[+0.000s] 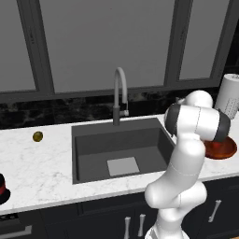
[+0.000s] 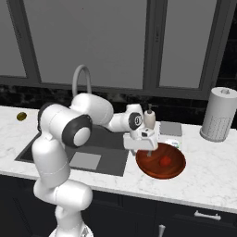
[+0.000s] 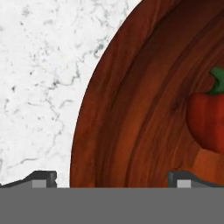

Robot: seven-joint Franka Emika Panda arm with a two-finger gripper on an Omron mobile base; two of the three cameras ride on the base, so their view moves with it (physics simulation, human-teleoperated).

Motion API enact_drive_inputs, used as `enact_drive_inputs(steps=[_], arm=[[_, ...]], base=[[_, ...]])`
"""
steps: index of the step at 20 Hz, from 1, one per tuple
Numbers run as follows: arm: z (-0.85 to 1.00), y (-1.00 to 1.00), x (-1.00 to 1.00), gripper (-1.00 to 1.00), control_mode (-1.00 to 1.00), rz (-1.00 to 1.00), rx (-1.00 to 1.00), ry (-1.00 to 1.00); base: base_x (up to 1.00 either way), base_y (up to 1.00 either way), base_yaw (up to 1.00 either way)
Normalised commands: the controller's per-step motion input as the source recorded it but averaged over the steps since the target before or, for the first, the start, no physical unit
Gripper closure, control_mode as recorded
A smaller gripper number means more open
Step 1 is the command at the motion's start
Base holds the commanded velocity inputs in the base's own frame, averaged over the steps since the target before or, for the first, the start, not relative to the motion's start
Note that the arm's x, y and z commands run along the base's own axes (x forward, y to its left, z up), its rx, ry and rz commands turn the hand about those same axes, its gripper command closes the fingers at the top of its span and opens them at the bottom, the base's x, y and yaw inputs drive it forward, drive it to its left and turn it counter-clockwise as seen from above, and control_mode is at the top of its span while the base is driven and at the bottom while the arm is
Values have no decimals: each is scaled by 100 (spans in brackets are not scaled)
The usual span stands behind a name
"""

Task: Pick the bell pepper from the sink and place it in the bowl. Then pick the bowl and place it in the microwave. Then close the microwave door and press the start button.

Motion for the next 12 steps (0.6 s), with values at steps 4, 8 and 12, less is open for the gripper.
enact_drive_inputs(steps=[4, 8, 12], arm=[[-22, 0, 0, -100, -100, 0, -2, 0], [-13, 0, 0, 100, -100, 0, 0, 0], [0, 0, 0, 100, -100, 0, 0, -1]], base=[[0, 0, 0], [0, 0, 0], [0, 0, 0]])
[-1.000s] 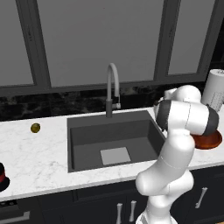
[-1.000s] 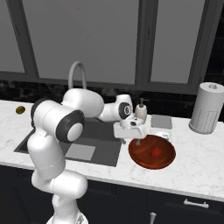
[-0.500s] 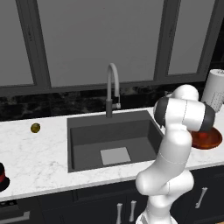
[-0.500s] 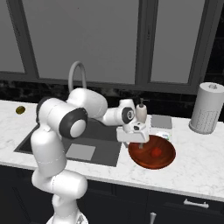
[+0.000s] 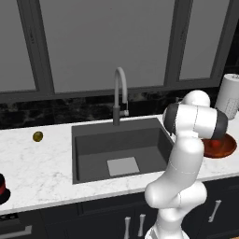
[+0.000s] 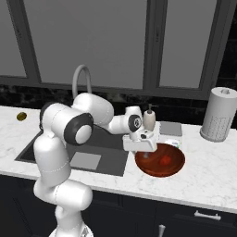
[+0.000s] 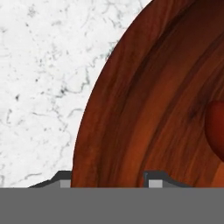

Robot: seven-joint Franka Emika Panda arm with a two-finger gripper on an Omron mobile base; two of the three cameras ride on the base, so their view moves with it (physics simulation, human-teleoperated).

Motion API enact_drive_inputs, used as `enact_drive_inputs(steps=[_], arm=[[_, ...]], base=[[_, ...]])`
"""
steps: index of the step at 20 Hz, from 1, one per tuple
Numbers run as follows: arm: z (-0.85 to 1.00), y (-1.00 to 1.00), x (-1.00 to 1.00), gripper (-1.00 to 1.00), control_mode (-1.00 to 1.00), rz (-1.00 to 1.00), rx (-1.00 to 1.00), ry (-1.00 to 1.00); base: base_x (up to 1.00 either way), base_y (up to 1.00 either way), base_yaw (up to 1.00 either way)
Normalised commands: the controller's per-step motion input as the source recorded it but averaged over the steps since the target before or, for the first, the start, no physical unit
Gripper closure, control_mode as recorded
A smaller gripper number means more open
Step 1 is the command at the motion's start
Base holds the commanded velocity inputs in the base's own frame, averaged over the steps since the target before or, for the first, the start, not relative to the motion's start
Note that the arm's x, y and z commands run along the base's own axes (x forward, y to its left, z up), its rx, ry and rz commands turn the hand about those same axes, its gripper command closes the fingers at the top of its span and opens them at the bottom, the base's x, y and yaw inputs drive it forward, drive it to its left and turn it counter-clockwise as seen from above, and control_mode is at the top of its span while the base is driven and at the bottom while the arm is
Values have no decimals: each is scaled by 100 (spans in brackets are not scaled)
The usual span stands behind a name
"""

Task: Pick the bell pepper from the sink and place it in the bowl. Then pick the bowl and place it in the microwave. Then close the microwave door and press the start button.

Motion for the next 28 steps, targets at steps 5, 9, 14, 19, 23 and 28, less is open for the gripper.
enact_drive_inputs(steps=[5, 9, 14, 19, 23, 28], arm=[[0, 0, -1, 100, -100, 0, 0, 0], [0, 0, -11, 100, -100, 0, 0, -2], [17, 4, -50, 100, -100, 29, -5, -3], [53, 1, -30, 100, -100, 45, -11, 1], [56, 0, -16, 100, -100, 50, -4, 0], [66, 0, -12, 100, -100, 61, 0, -9]], base=[[0, 0, 0], [0, 0, 0], [0, 0, 0], [0, 0, 0], [0, 0, 0], [0, 0, 0]])
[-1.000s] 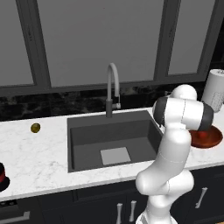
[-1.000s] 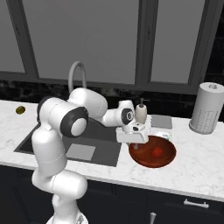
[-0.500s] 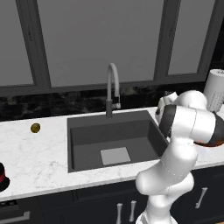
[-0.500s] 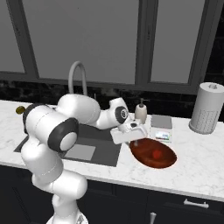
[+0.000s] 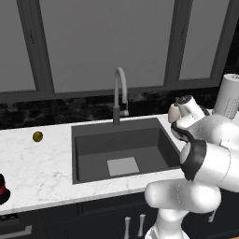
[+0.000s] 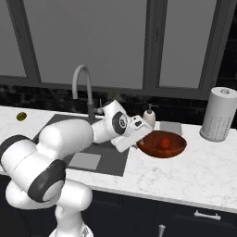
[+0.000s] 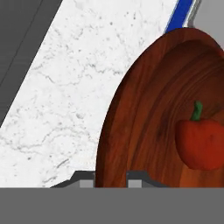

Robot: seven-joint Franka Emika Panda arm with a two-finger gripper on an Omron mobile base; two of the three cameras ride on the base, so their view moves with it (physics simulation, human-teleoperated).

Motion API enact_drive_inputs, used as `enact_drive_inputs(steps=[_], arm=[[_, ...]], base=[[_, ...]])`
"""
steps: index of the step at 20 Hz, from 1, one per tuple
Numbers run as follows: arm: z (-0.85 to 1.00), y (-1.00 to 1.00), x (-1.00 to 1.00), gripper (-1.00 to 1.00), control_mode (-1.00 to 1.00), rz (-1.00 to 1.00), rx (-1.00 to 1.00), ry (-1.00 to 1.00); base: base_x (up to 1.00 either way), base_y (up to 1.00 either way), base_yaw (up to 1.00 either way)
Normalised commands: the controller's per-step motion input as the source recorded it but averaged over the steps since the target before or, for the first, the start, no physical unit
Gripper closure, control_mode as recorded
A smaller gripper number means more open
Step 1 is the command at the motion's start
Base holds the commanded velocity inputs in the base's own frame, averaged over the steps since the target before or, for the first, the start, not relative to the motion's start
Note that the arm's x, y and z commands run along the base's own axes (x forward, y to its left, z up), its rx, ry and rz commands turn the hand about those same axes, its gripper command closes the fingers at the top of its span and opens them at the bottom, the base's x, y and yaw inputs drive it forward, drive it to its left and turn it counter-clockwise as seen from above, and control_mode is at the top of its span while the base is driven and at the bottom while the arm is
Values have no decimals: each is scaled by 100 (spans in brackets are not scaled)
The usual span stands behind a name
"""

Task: Pick the bell pepper from the sink and place it in the bowl. Then pick the bowl and place it in the microwave. Then close the microwave door and press the start button.

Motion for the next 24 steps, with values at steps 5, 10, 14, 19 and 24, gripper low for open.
enact_drive_inputs(steps=[5, 10, 14, 19, 24], arm=[[100, 3, -32, 100, -100, 65, 0, -2], [100, 37, -31, 100, -100, 63, 0, -1], [78, 60, -31, 100, -100, 40, 4, -6], [83, 65, -9, 100, -100, 23, 9, -3], [86, 62, -18, 100, -100, 21, 2, 0]], base=[[0, 0, 0], [0, 0, 0], [0, 0, 0], [0, 0, 0], [0, 0, 0]])
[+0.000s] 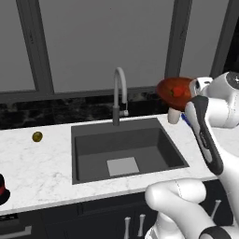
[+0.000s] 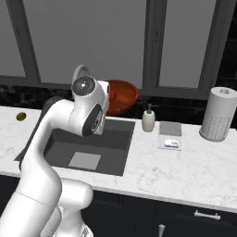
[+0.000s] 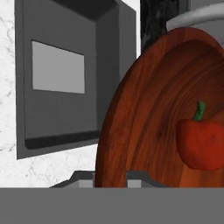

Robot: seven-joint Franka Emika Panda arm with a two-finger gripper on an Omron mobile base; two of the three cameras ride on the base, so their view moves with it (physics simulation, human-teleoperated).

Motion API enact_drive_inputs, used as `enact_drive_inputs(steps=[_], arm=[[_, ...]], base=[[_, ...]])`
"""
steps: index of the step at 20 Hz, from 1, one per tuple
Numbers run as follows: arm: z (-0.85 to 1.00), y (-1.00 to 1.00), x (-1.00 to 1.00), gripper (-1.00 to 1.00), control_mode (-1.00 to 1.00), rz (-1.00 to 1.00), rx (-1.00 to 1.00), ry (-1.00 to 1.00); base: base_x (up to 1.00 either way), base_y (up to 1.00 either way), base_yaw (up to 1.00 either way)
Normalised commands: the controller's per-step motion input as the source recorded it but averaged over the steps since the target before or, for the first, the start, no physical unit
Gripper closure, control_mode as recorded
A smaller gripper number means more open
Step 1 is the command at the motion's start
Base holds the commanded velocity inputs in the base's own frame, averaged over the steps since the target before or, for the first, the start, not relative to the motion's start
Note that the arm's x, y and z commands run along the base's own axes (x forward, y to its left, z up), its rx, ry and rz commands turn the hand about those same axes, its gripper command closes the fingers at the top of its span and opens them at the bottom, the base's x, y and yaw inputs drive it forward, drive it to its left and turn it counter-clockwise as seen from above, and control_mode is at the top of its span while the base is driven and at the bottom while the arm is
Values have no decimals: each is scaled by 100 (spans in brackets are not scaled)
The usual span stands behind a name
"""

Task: Pick the bell pepper from the sink and place it in the bowl. Then pick the bowl and place it in the microwave. Then close the microwave door and press the start button.

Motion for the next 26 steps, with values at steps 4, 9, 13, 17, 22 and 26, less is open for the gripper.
enact_drive_inputs(steps=[4, 9, 13, 17, 22, 26], arm=[[52, 52, -33, 100, -100, 8, 0, -11], [18, 24, -65, 100, -100, 6, 3, -15], [6, 14, -49, 100, -100, 9, 4, -11], [16, 9, -26, 100, 100, 3, 0, -6], [0, 0, 0, 100, 100, 0, 0, 0], [0, 0, 0, 100, 100, 0, 0, 0]], base=[[0, 0, 0], [0, 0, 0], [0, 0, 0], [-16, 12, 2], [-44, 60, 12], [-54, 100, 48]])
